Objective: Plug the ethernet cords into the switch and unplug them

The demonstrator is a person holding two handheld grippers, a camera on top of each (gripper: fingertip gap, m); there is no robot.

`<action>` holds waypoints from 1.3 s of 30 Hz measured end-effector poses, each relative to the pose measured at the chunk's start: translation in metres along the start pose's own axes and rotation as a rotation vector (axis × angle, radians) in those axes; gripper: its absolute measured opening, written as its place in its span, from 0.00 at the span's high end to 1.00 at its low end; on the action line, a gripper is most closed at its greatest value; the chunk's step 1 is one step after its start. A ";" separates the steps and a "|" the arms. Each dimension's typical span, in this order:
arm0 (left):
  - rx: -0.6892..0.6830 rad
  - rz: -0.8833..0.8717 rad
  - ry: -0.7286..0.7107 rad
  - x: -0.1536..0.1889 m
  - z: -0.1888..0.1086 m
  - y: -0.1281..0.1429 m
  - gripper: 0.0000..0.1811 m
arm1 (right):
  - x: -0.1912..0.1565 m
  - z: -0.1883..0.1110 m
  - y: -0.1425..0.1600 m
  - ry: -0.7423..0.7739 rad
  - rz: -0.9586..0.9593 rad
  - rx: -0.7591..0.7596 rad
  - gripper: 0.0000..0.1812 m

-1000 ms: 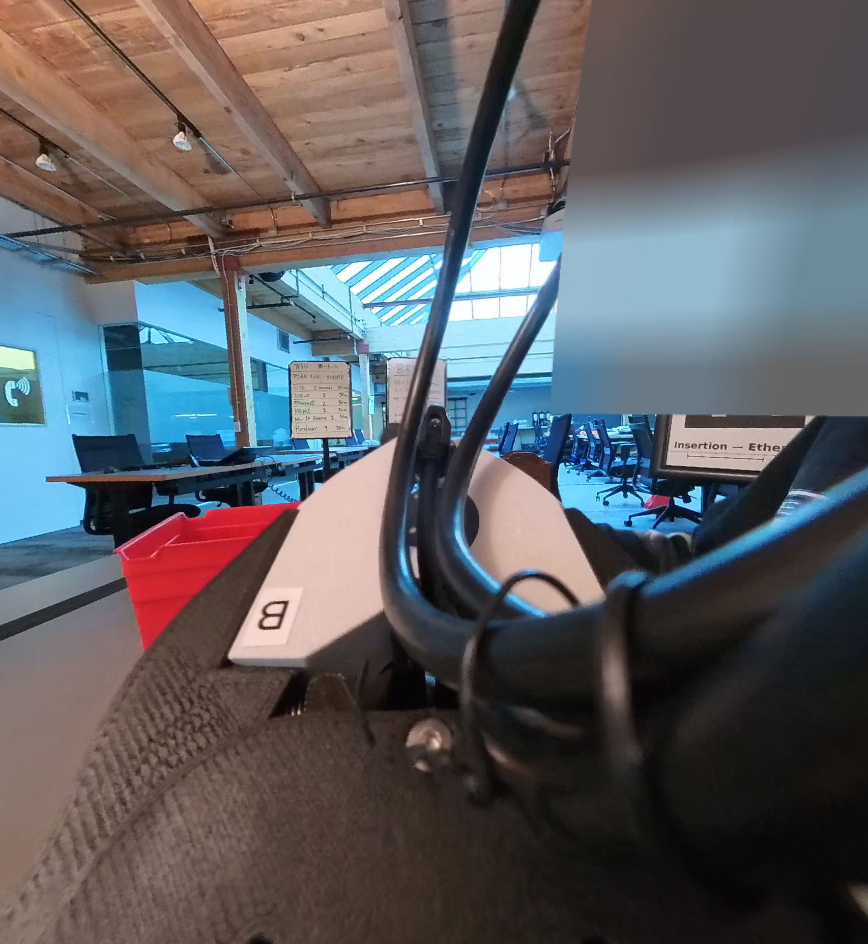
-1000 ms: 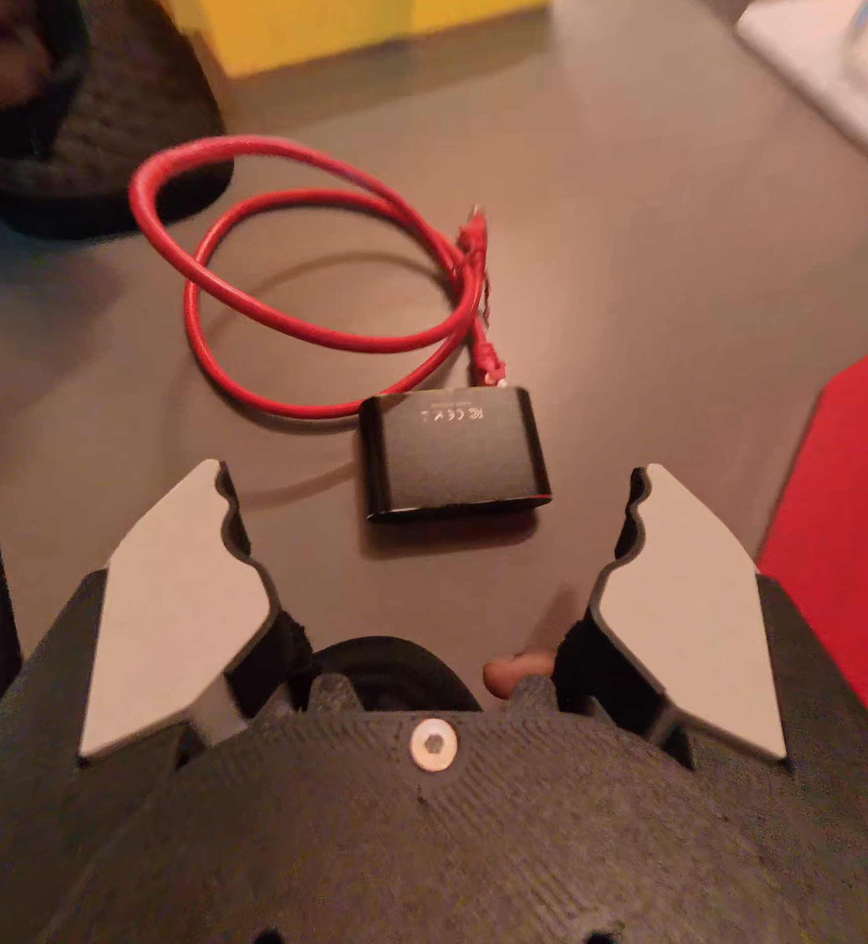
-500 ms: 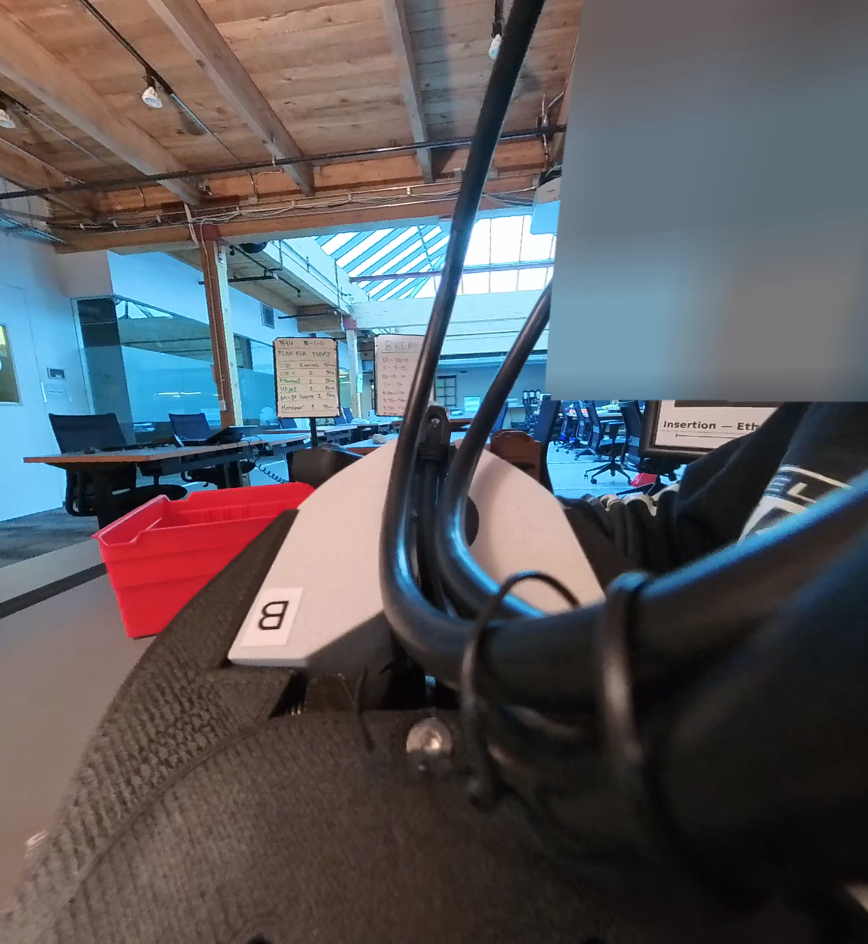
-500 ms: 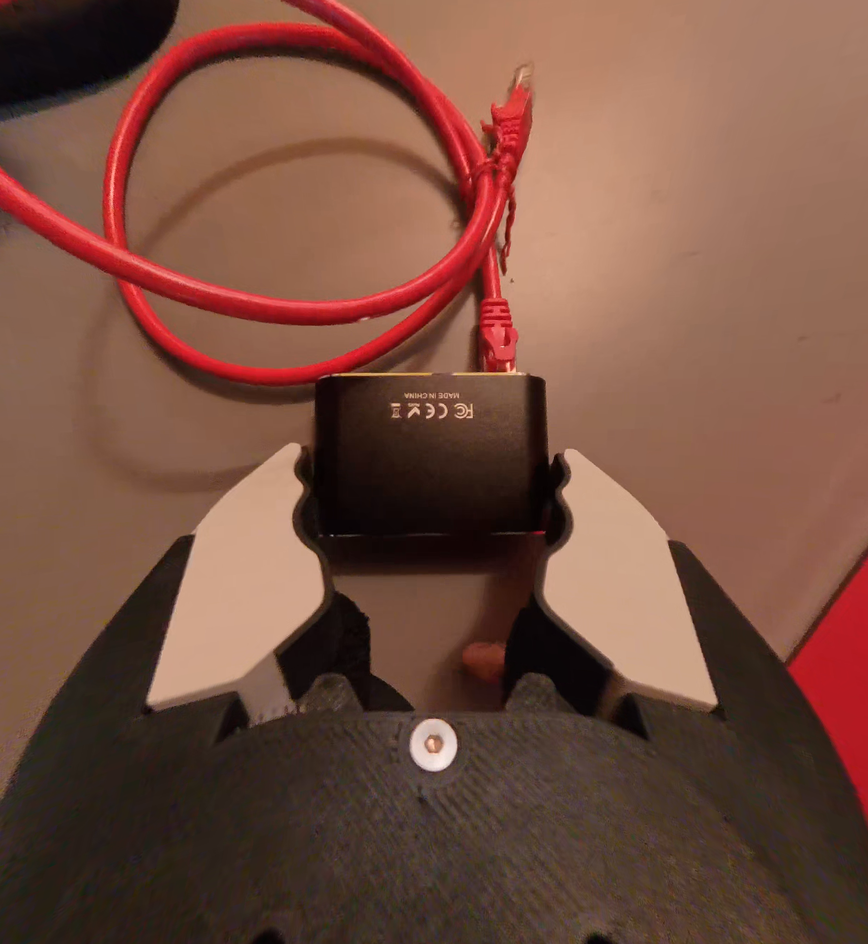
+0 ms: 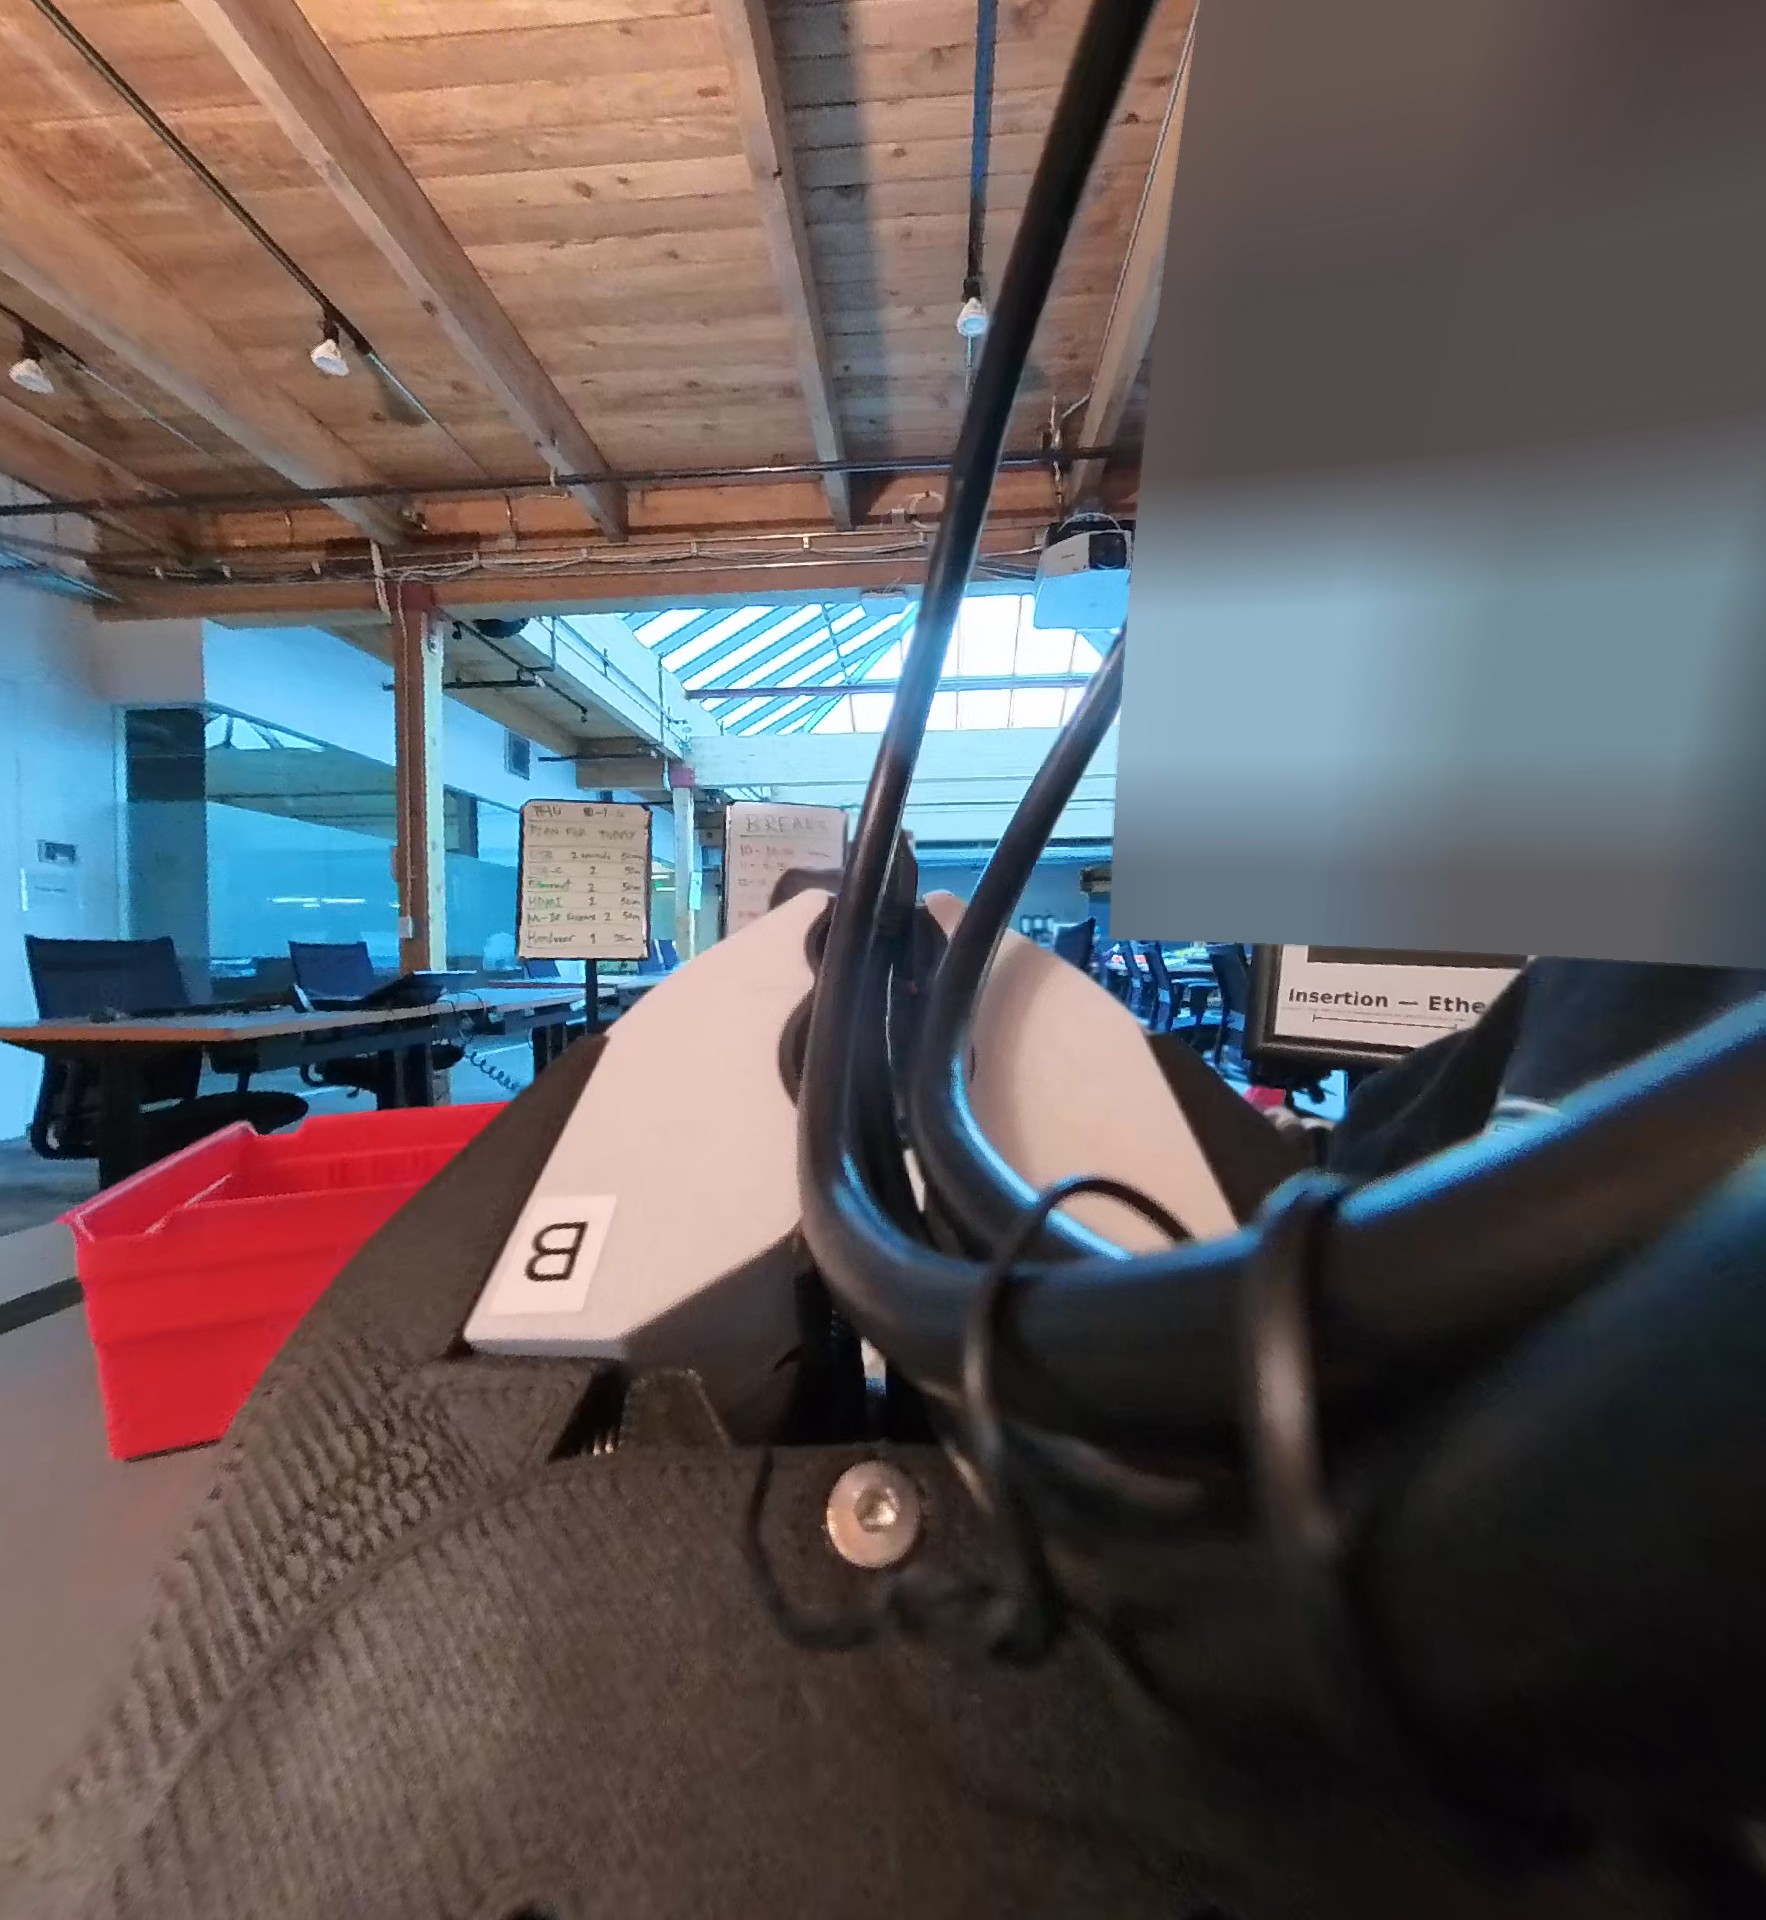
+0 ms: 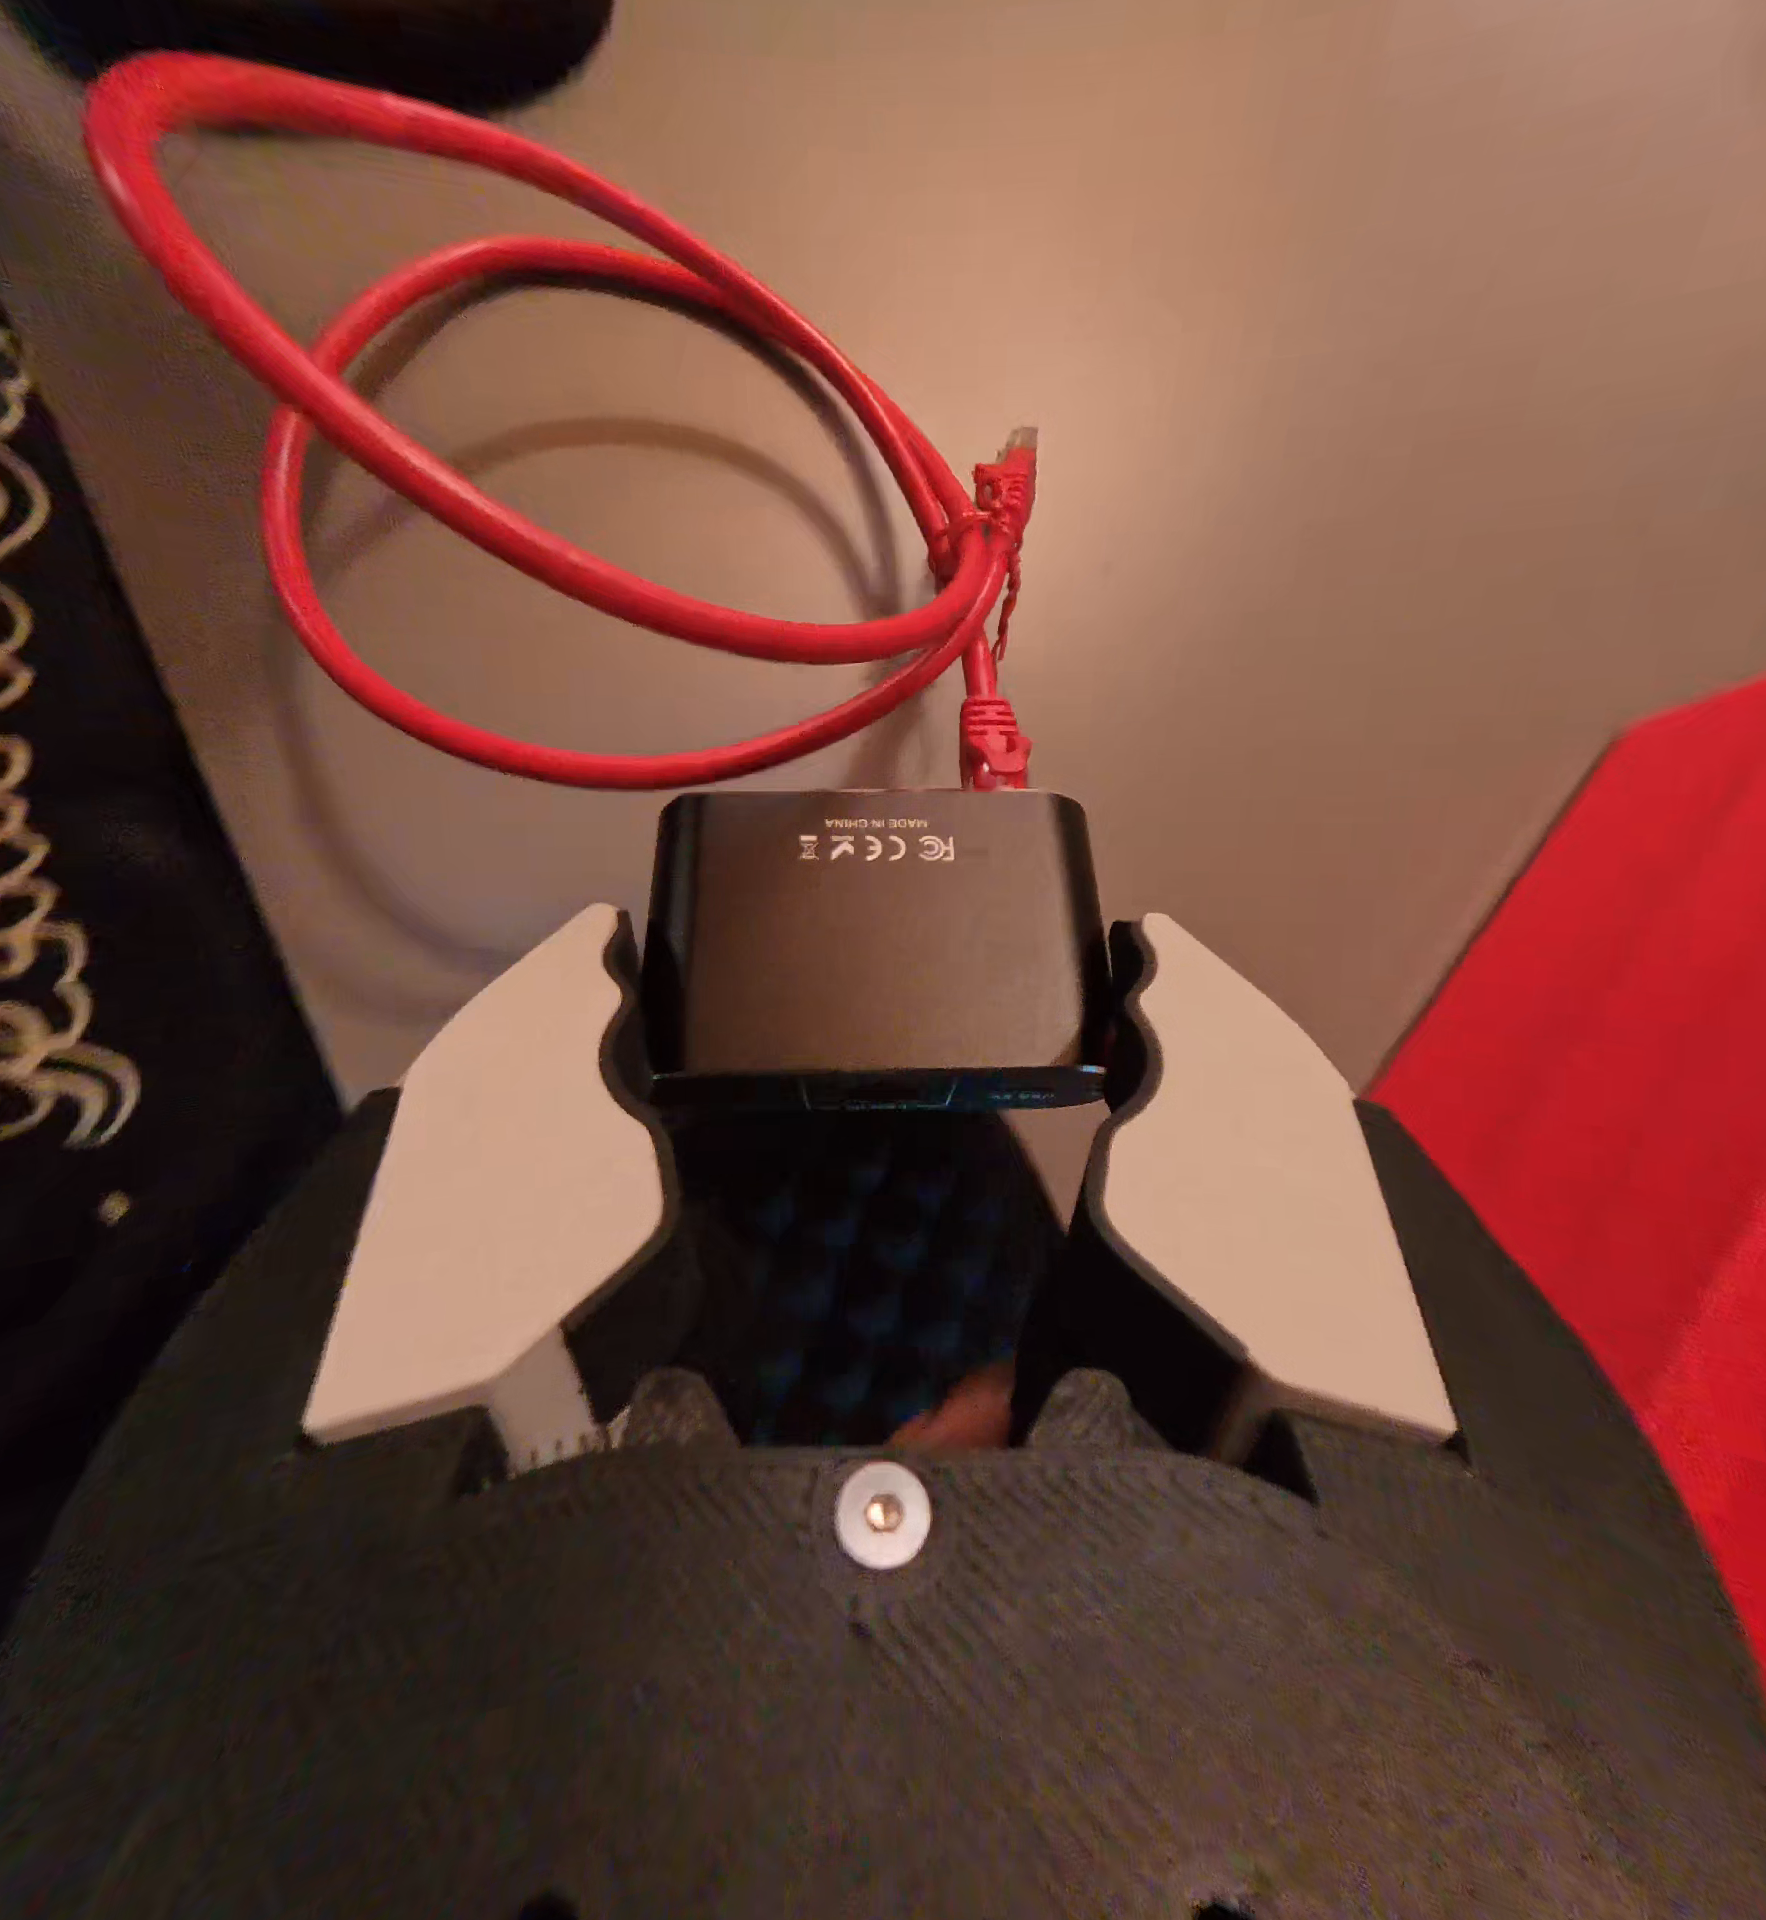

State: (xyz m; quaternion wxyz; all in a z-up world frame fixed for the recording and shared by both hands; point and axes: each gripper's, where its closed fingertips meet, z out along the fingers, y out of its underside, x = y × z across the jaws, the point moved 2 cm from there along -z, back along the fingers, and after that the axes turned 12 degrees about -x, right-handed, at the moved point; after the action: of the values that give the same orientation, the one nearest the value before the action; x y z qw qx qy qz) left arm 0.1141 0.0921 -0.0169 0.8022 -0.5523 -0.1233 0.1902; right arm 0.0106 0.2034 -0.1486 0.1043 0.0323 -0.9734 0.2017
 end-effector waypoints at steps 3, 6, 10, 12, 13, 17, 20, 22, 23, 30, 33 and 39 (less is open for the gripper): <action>-0.007 0.004 0.007 0.002 0.000 0.002 0.93 | -0.004 -0.026 0.035 -0.010 0.070 -0.060 0.52; -0.039 0.021 0.018 0.005 0.004 0.008 0.92 | -0.004 -0.026 0.068 -0.010 0.183 -0.072 0.52; -0.081 0.039 0.035 0.009 0.011 0.017 0.92 | -0.010 -0.009 0.088 0.031 0.181 0.016 0.51; -0.092 0.041 0.038 0.009 0.012 0.020 0.92 | -0.011 -0.019 0.087 0.059 0.106 0.115 0.46; -0.096 0.047 0.035 0.009 0.012 0.020 0.92 | -0.011 -0.025 0.087 0.113 0.034 0.144 0.42; -0.101 0.054 0.032 0.008 0.011 0.021 0.93 | -0.009 -0.041 0.094 0.401 -0.330 0.057 0.40; -0.091 0.050 0.039 0.008 0.010 0.021 0.93 | -0.011 -0.043 0.093 0.556 -0.616 -0.055 0.44; -0.084 0.055 0.038 0.009 0.009 0.019 0.93 | -0.015 -0.041 0.089 0.610 -0.788 -0.085 0.46; -0.083 0.060 0.036 0.009 0.008 0.018 0.93 | -0.016 -0.039 0.087 0.620 -0.839 -0.079 0.46; -0.075 0.052 0.035 0.007 0.008 0.018 0.93 | -0.024 -0.011 0.088 0.377 -1.078 -0.227 0.68; -0.082 0.069 0.038 0.010 0.008 0.019 0.93 | -0.022 -0.008 0.087 0.290 -1.075 -0.243 0.69; -0.075 0.071 0.045 0.010 0.007 0.019 0.93 | -0.027 -0.018 0.090 0.438 -1.169 -0.173 0.78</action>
State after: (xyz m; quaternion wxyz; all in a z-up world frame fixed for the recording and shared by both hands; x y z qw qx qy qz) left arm 0.1174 0.1086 -0.0318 0.7762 -0.5903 -0.0924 0.2014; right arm 0.0311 0.2931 -0.1733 0.3964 0.5083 -0.7638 0.0338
